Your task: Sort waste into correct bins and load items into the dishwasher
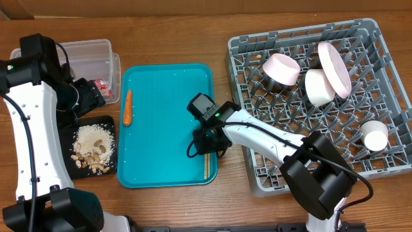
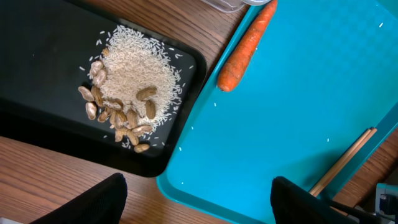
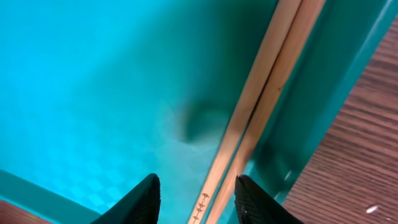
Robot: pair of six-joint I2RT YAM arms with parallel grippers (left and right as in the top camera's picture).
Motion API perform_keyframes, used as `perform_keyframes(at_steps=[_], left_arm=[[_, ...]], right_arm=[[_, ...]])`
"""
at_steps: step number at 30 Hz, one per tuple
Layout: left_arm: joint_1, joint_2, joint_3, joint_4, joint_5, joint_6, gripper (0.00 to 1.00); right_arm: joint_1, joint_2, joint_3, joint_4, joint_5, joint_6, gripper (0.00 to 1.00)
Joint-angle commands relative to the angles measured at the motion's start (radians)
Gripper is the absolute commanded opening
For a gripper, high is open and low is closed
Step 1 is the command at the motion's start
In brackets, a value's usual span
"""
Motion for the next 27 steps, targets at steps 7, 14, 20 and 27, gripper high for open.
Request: perform_keyframes(at_steps=[7, 14, 20, 27], left_arm=[[0.003, -0.008, 0.001, 0.005, -0.010, 0.019, 0.76], [0.003, -0.008, 0.001, 0.005, -0.010, 0.019, 0.76], [0.003, -0.008, 0.001, 0.005, -0.010, 0.019, 0.76], [0.003, -0.008, 0.001, 0.005, -0.010, 0.019, 0.76]], right_arm=[[0.014, 0.029, -0.003, 0.015, -0.042, 0.005, 0.42], [0.041, 0.038, -0.003, 0.029, -0.013, 0.016, 0.42], [0.041, 0.045, -0.003, 0.036, 0.007, 0.031, 0.42], [0.037, 0.045, -0.002, 0.036, 0.009, 0.031, 0.42]])
